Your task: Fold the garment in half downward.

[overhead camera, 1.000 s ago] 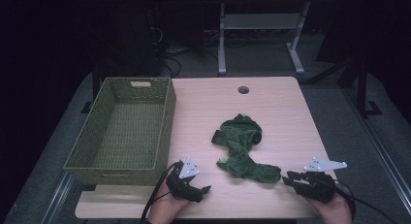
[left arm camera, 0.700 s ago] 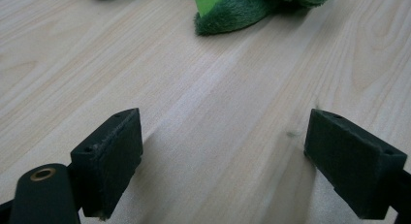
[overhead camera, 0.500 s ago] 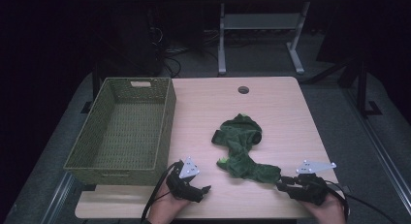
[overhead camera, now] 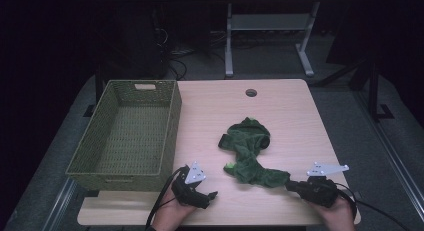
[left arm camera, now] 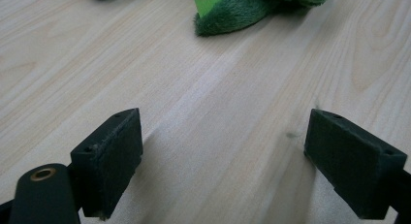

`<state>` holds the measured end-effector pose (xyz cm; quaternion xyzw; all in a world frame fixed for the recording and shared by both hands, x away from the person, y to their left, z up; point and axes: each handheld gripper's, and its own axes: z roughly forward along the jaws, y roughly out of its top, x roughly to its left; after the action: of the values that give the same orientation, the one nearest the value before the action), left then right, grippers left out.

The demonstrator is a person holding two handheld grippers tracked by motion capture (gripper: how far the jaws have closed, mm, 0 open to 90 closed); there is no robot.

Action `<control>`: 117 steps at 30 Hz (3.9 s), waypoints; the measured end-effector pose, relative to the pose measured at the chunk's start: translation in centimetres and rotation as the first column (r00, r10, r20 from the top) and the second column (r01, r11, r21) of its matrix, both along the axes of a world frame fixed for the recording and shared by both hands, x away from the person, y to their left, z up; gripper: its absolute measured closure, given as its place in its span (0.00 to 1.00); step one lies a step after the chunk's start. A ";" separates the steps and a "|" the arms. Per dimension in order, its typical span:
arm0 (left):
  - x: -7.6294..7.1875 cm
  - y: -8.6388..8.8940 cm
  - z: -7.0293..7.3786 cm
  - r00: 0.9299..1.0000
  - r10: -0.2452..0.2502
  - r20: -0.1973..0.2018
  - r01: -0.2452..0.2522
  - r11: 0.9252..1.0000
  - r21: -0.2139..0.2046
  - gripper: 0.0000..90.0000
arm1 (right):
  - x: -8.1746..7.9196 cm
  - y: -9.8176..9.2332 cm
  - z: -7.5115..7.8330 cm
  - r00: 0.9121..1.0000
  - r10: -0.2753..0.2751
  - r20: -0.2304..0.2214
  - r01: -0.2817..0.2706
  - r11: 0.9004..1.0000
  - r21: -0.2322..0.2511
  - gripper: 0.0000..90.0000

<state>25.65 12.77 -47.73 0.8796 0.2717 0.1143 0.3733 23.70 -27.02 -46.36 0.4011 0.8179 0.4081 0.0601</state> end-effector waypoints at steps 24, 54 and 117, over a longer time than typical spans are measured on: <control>0.0 0.0 0.0 1.000 0.000 0.001 0.000 1.000 0.002 0.14 | 1.9 4.6 6.1 0.959 0.209 0.192 -0.203 0.978 -0.050 0.97; 0.0 0.0 0.0 1.000 0.000 0.002 0.000 1.000 0.001 0.14 | 7.9 9.4 4.5 0.981 0.153 0.123 -0.151 0.988 -0.026 0.93; 8.4 -5.5 7.2 0.994 -0.109 0.022 0.110 0.992 -0.059 0.19 | 12.0 4.4 6.1 0.993 -0.027 0.118 0.023 0.999 0.039 0.51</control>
<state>34.08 7.31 -40.48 0.8805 0.2228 0.0934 0.4079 35.66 -22.66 -40.25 0.3874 0.7999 0.4457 0.1063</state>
